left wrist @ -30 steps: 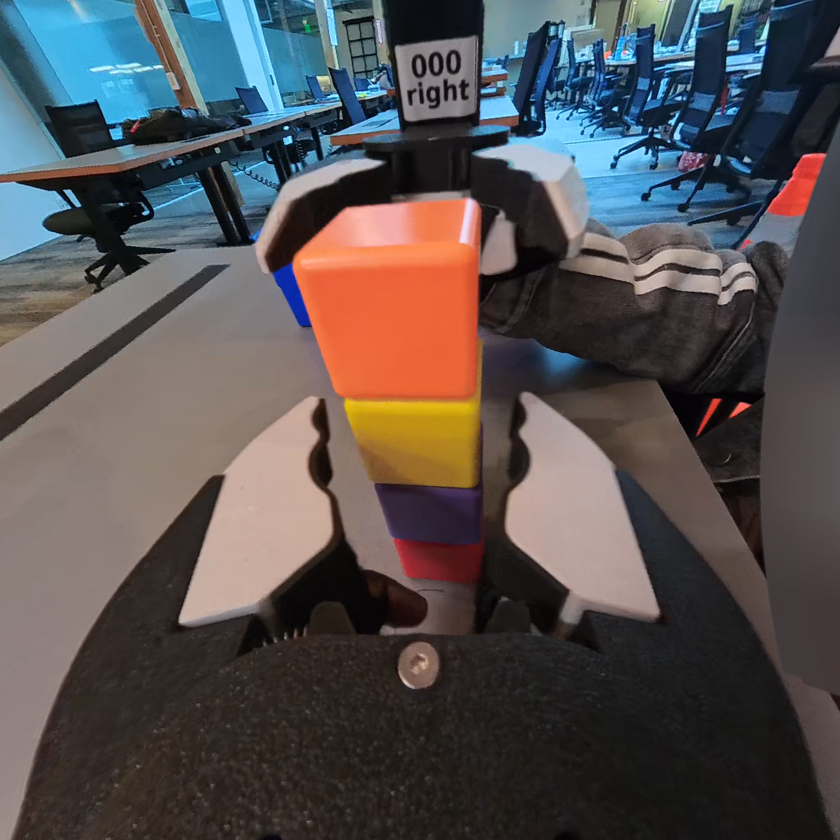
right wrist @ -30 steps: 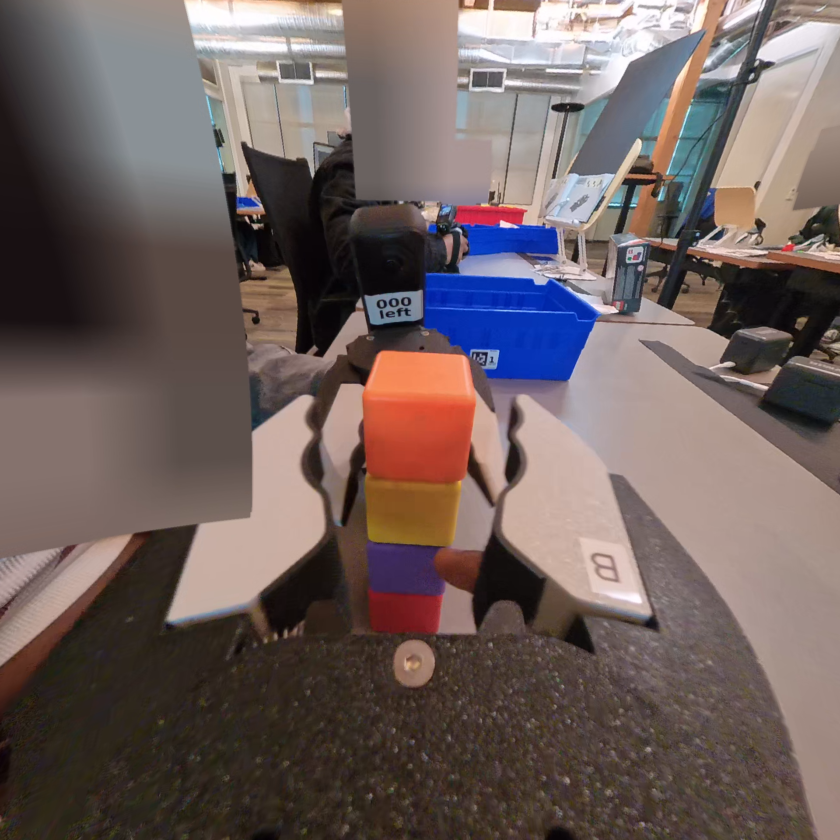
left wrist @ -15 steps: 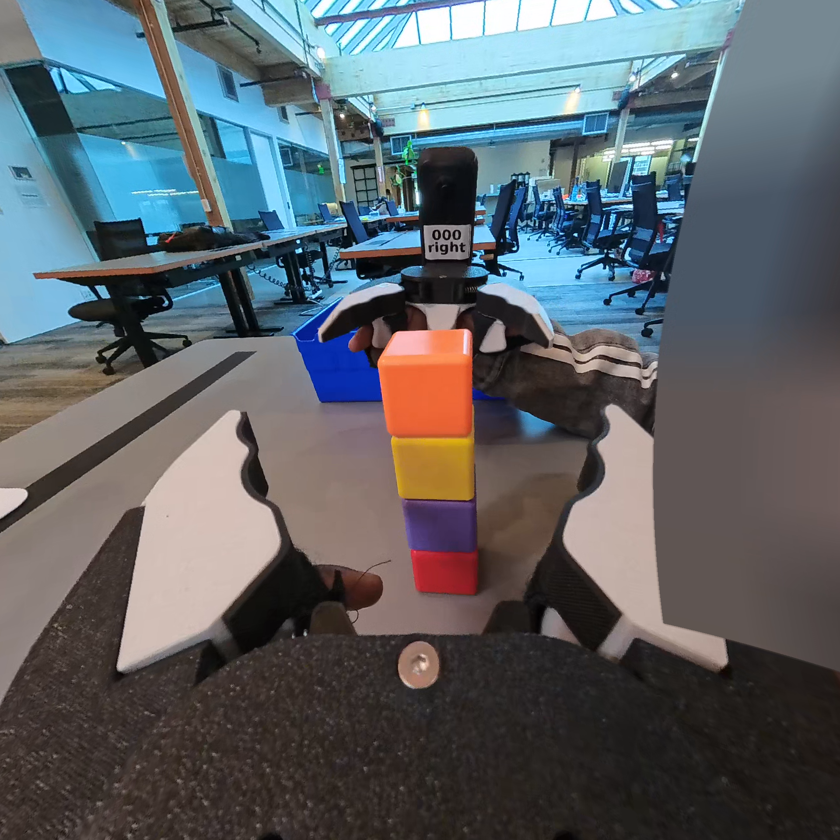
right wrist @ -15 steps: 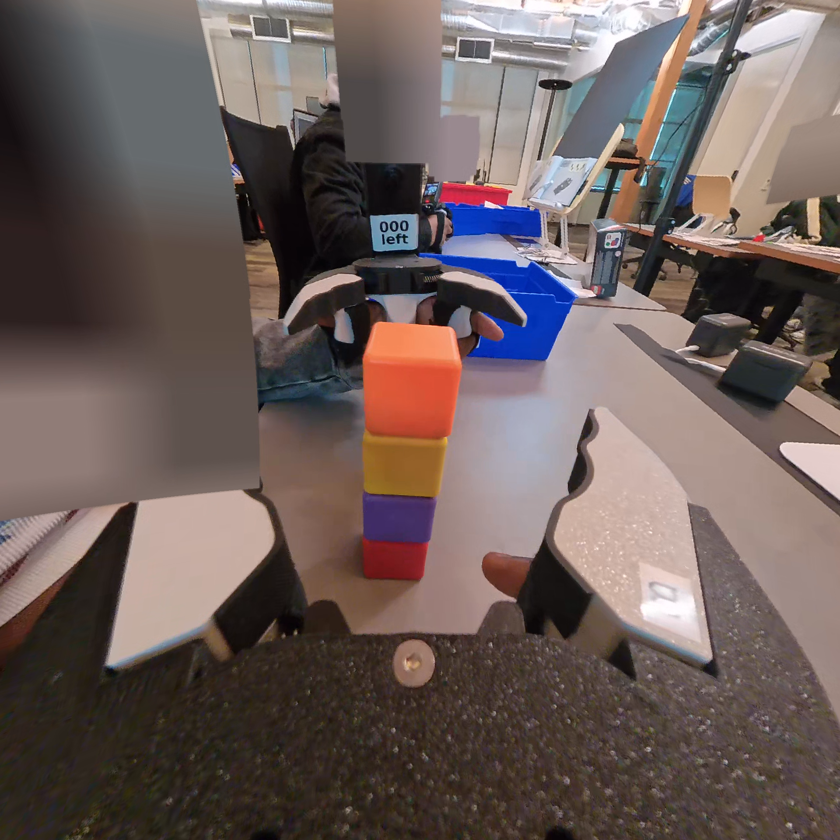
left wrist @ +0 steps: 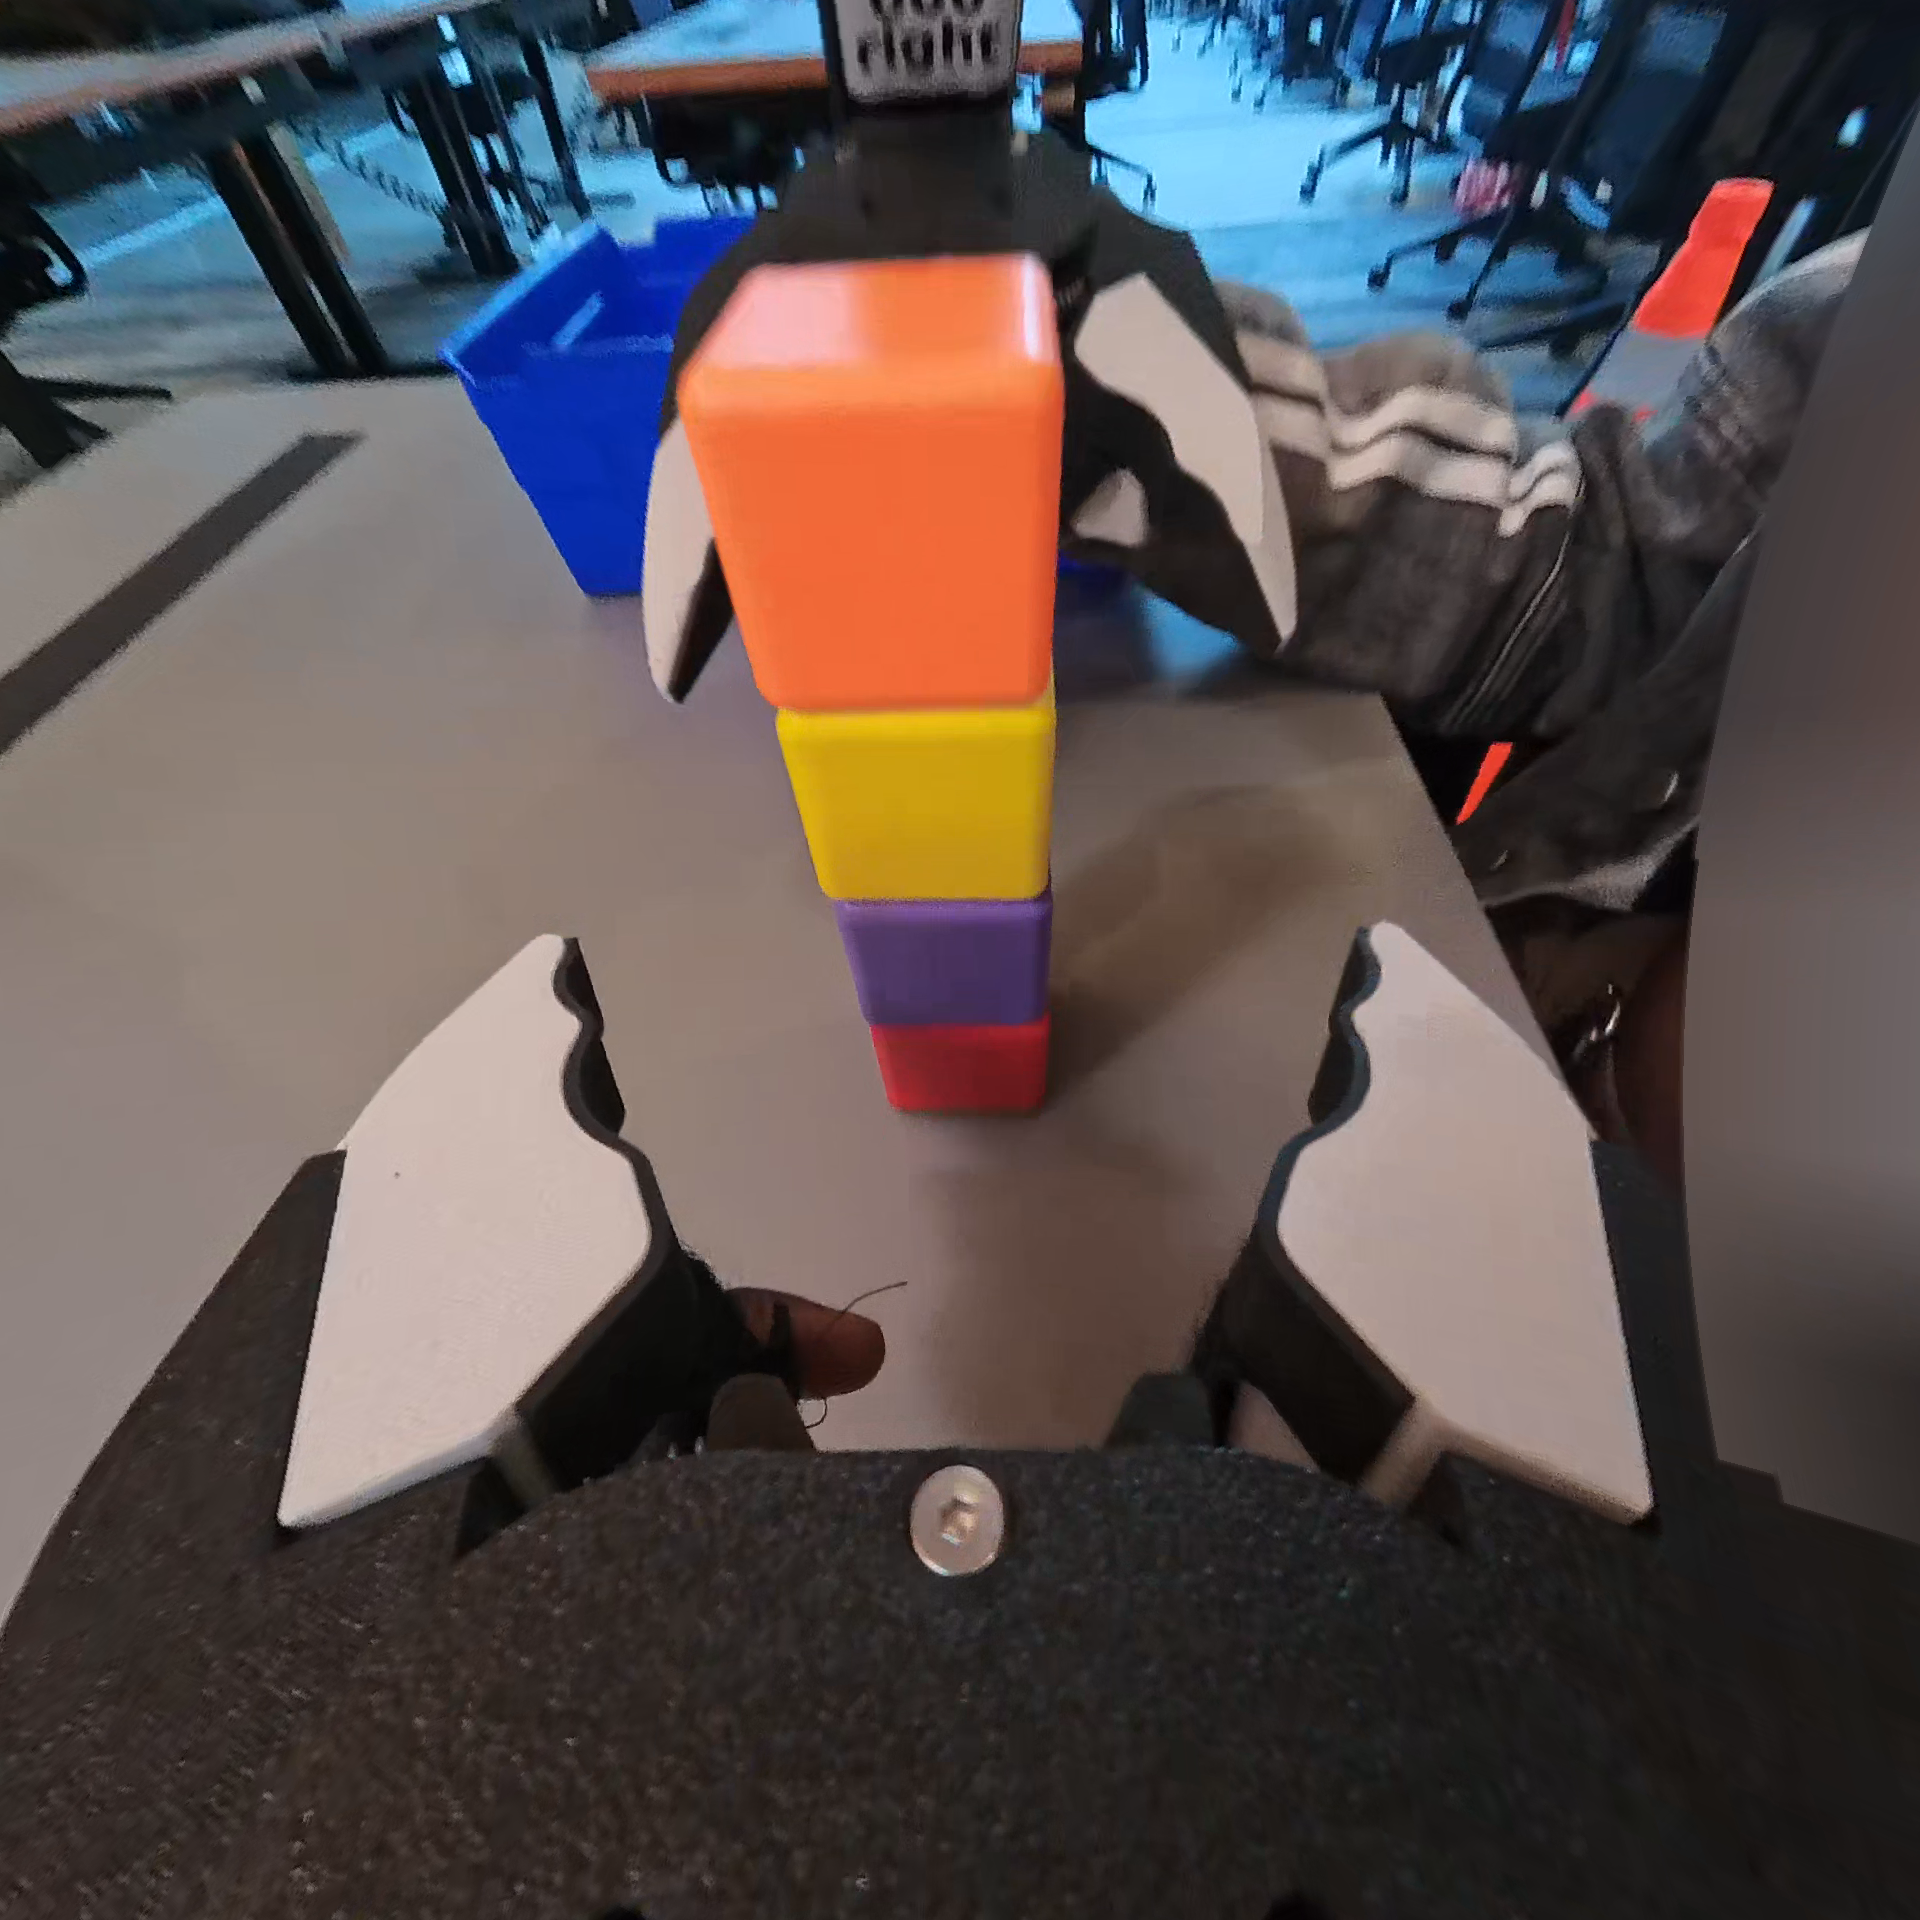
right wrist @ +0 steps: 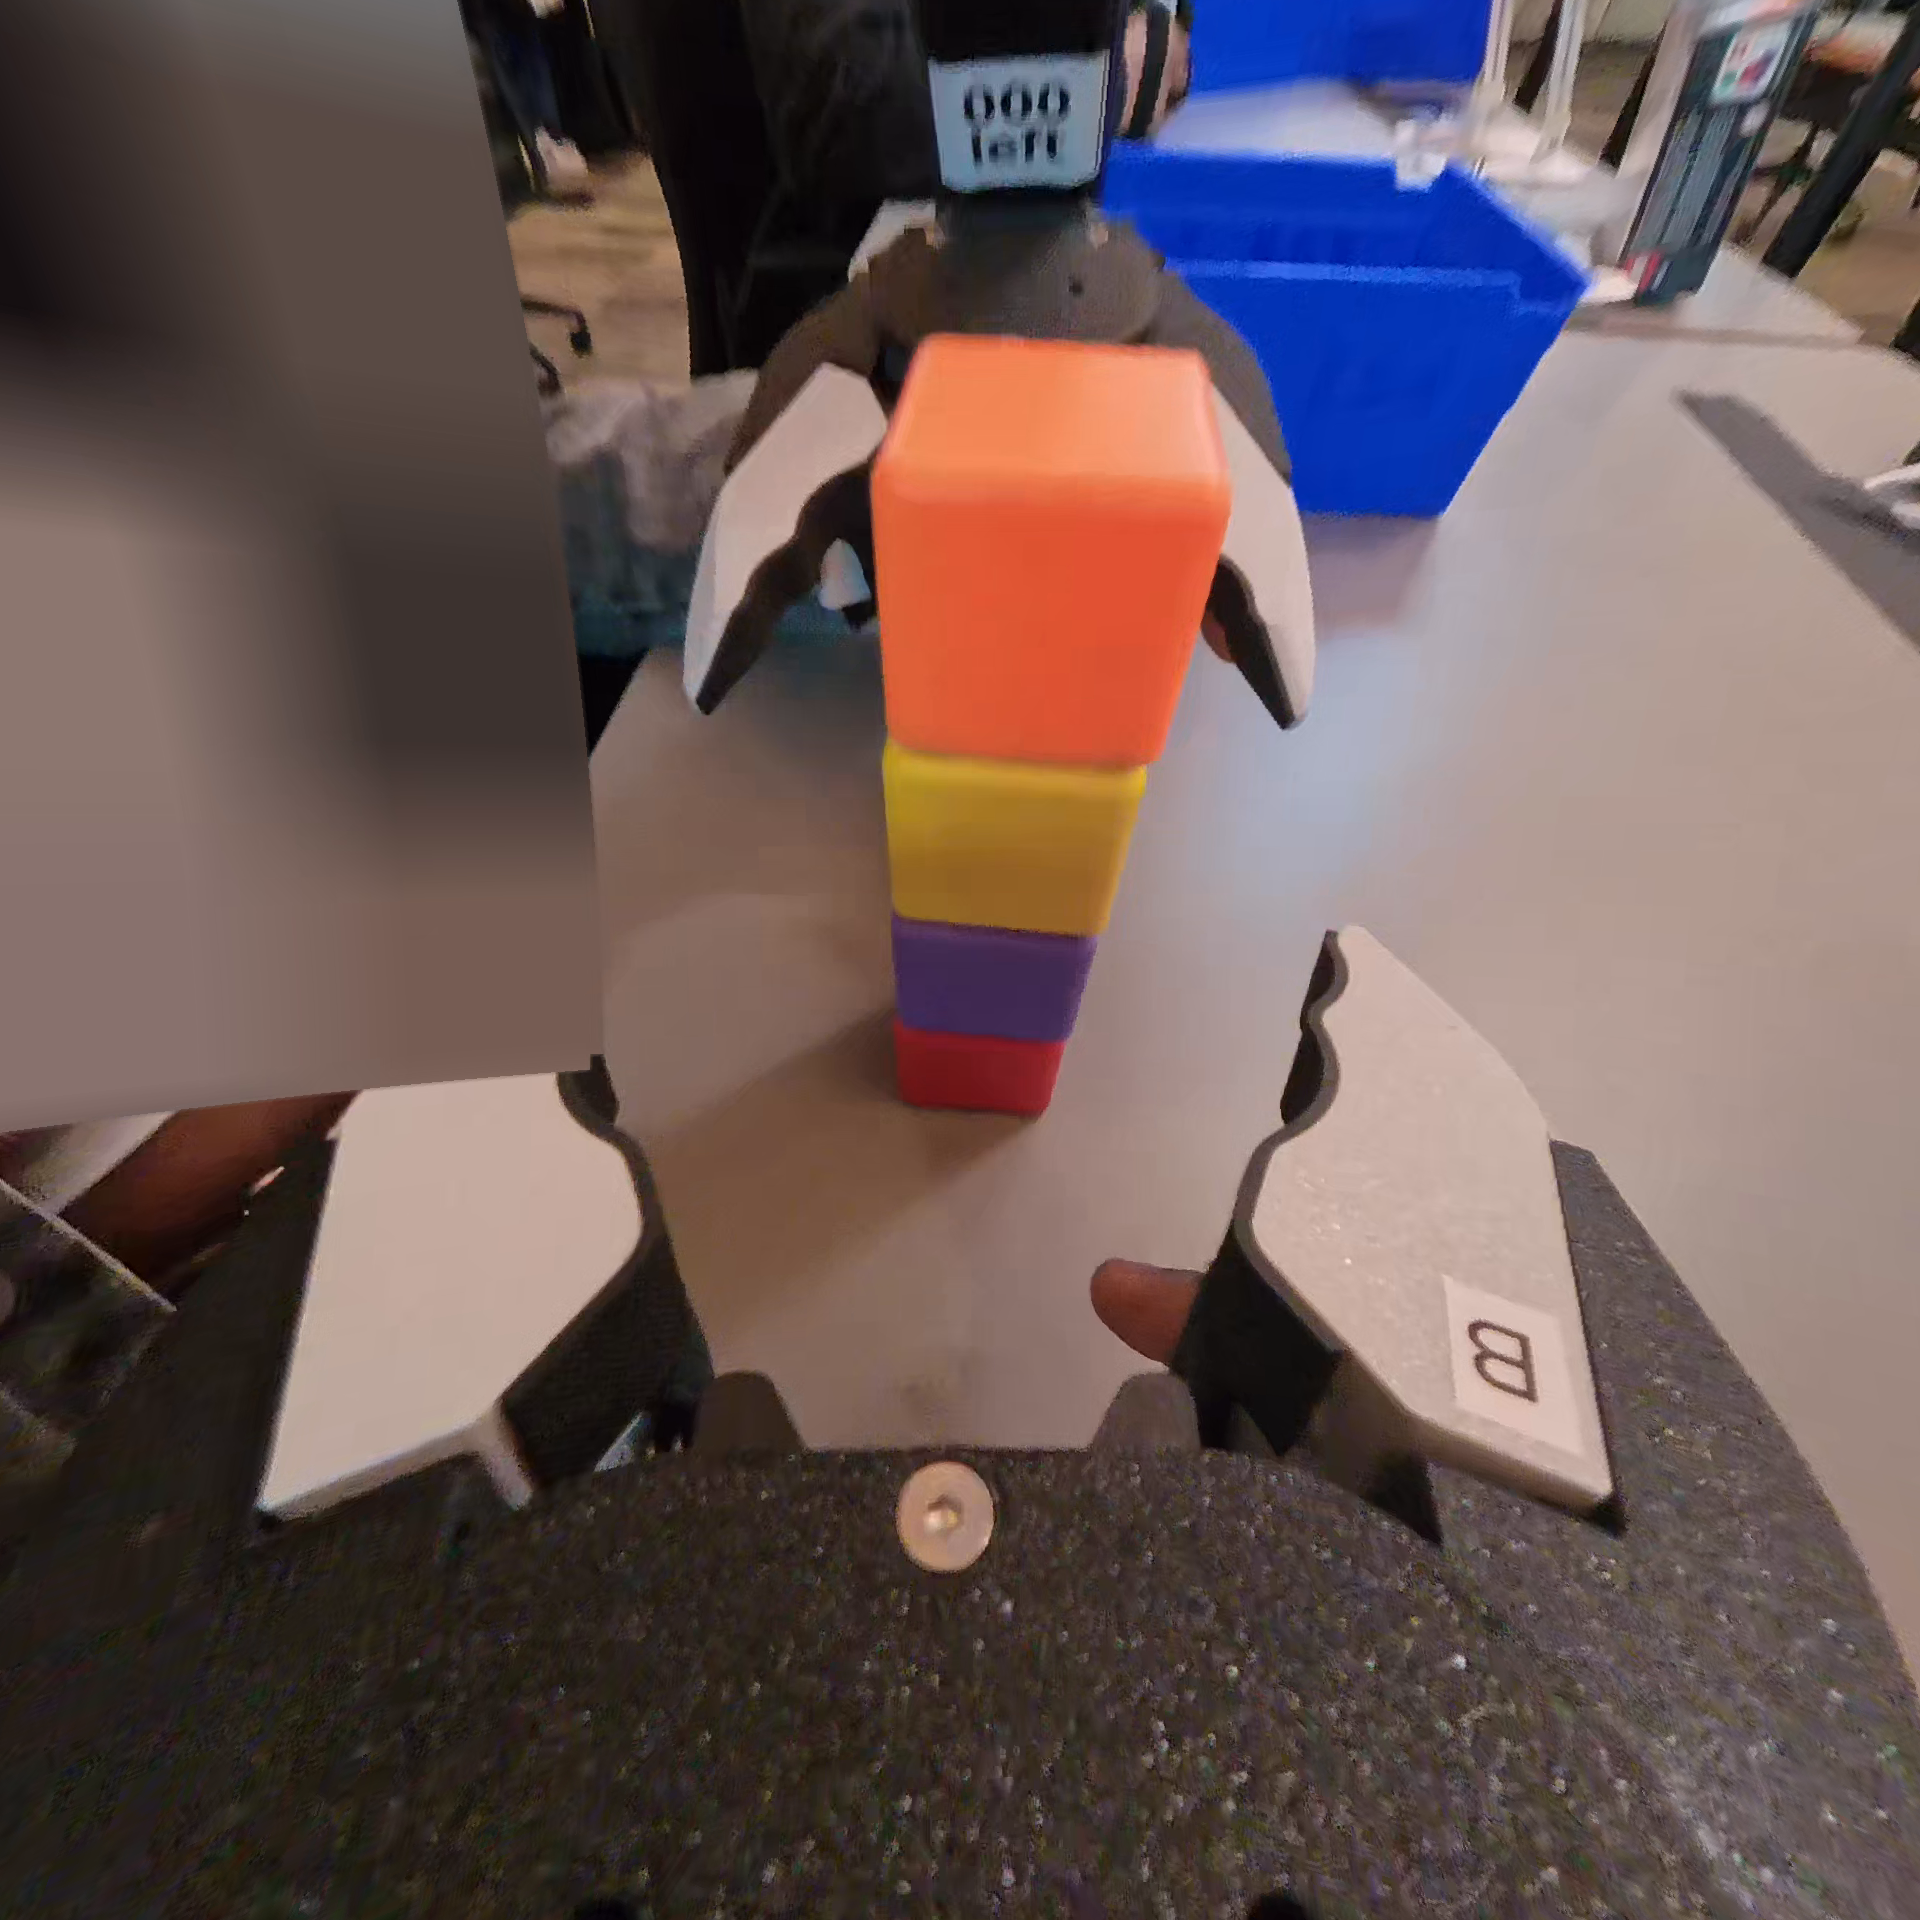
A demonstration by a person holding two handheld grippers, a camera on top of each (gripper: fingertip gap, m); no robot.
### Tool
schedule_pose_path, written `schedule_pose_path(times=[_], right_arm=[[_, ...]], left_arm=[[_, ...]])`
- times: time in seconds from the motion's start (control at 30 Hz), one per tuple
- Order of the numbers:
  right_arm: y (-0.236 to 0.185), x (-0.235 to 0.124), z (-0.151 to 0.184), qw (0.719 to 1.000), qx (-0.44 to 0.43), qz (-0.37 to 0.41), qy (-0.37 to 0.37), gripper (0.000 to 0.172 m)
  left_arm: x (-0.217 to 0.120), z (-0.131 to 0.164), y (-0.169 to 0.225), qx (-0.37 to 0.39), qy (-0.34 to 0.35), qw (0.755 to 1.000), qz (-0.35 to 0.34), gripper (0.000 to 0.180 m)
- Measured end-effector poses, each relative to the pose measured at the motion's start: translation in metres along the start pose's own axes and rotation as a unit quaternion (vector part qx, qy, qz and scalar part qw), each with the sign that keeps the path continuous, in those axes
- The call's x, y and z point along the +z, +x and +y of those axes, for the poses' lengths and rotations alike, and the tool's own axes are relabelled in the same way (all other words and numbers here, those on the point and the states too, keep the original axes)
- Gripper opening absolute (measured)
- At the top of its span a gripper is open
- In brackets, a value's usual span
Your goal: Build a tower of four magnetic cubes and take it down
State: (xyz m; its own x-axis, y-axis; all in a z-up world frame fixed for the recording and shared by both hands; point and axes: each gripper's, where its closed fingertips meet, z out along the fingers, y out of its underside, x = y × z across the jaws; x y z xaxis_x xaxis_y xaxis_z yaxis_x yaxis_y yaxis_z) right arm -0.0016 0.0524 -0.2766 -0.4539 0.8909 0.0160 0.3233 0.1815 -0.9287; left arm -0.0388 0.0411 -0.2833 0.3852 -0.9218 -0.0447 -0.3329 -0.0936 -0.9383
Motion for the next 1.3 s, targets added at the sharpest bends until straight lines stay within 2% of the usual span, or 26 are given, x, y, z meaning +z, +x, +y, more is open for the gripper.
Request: schedule_pose_path(times=[0.17, 0.3, 0.4, 0.63, 0.83, 0.97, 1.13, 1.3], right_arm=[[0.004, 0.005, 0.023, 0.998, 0.004, 0.009, -0.062, 0.127], [0.006, 0.007, 0.032, 0.996, 0.006, 0.012, -0.086, 0.127], [0.005, 0.006, 0.025, 0.998, 0.002, 0.012, -0.067, 0.126], [0.009, -0.007, -0.017, 0.998, -0.016, 0.035, 0.047, 0.121], [0.015, -0.024, -0.053, 0.986, -0.020, 0.066, 0.151, 0.116], [0.019, -0.035, -0.063, 0.979, -0.013, 0.078, 0.189, 0.110], [0.021, -0.031, -0.063, 0.980, -0.007, 0.083, 0.182, 0.107], [0.022, -0.019, -0.067, 0.980, 0.011, 0.082, 0.184, 0.092]], left_arm=[[0.010, 0.029, 0.005, 0.001, -0.082, 0.997, 0.015, 0.134], [0.012, 0.036, 0.006, 0.000, -0.100, 0.995, 0.019, 0.134], [0.008, 0.025, 0.004, 0.000, -0.071, 0.997, 0.012, 0.132], [-0.007, -0.017, -0.004, -0.008, 0.047, 0.999, -0.012, 0.129], [-0.024, -0.047, -0.006, -0.020, 0.140, 0.990, -0.020, 0.124], [-0.037, -0.063, -0.009, -0.036, 0.196, 0.980, -0.020, 0.119], [-0.025, -0.055, -0.013, -0.048, 0.174, 0.983, -0.033, 0.116], [0.004, -0.037, -0.018, -0.070, 0.126, 0.988, -0.052, 0.105]])
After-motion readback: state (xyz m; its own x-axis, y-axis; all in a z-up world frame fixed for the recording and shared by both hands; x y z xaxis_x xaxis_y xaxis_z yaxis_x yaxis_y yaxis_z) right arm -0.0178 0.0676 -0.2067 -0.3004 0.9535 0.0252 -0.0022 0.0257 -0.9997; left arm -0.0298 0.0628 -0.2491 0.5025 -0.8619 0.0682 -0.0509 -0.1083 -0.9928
